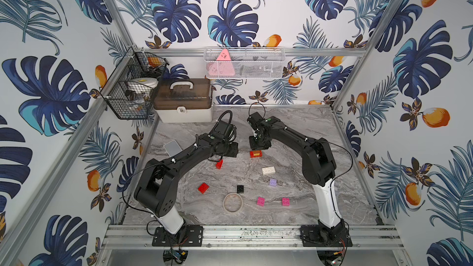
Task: Assemble the number 1 with lego
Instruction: Assemble the lego brick with the lego brick, then pick up the lego brick from the center of the board.
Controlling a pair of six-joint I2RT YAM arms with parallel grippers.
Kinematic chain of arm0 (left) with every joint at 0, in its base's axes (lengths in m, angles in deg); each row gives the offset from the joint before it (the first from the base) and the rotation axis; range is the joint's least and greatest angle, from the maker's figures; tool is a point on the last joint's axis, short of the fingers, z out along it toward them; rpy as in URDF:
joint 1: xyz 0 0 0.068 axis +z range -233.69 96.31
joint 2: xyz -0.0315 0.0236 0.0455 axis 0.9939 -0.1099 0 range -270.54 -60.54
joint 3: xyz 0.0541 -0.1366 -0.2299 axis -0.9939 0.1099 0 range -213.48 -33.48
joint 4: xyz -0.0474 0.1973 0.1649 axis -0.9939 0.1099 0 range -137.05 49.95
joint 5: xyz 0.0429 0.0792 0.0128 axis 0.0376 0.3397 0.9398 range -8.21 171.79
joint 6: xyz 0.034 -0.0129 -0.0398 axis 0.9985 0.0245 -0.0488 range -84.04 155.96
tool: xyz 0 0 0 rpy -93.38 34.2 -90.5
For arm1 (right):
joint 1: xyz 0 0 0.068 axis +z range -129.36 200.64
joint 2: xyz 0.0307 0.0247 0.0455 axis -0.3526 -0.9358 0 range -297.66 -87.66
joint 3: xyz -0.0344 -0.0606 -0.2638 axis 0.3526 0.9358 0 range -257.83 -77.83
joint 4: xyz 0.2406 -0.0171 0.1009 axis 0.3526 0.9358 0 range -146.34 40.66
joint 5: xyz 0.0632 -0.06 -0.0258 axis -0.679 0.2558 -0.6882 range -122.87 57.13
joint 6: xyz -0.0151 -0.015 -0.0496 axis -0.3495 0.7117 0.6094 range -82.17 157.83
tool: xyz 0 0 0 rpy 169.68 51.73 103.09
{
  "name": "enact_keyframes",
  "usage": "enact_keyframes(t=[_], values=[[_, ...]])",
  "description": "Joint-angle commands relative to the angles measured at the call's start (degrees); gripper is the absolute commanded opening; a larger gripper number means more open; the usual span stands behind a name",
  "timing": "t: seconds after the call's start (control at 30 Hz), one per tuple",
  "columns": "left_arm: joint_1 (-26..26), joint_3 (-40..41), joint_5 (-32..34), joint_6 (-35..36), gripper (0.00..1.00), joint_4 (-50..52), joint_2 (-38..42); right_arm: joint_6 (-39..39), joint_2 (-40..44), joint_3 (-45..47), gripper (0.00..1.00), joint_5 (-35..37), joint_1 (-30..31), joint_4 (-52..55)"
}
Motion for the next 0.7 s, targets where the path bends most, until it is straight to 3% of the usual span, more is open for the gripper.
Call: enact_keyframes(t=[0.0,0.17,0.4,0.67], values=[[0.07,-0.04,1.22,1.56,0.51,-0.43,0.59,-0.87,1.91,-4.13,0.64,0.99,0.24,5.17],[0.05,-0.24,1.62,1.65,0.51,-0.26,0.59,-1.94,11.73,-0.31,0.65,0.94,1.11,4.70],[0.05,-0.44,1.45,1.11,0.51,0.26,0.41,-3.56,28.21,20.88,0.51,-4.64,3.32,0.69],[-2.03,-0.04,6.64,2.14,0.53,1.20,1.19,-15.89,36.24,39.45,0.58,-7.51,12.35,-1.99]])
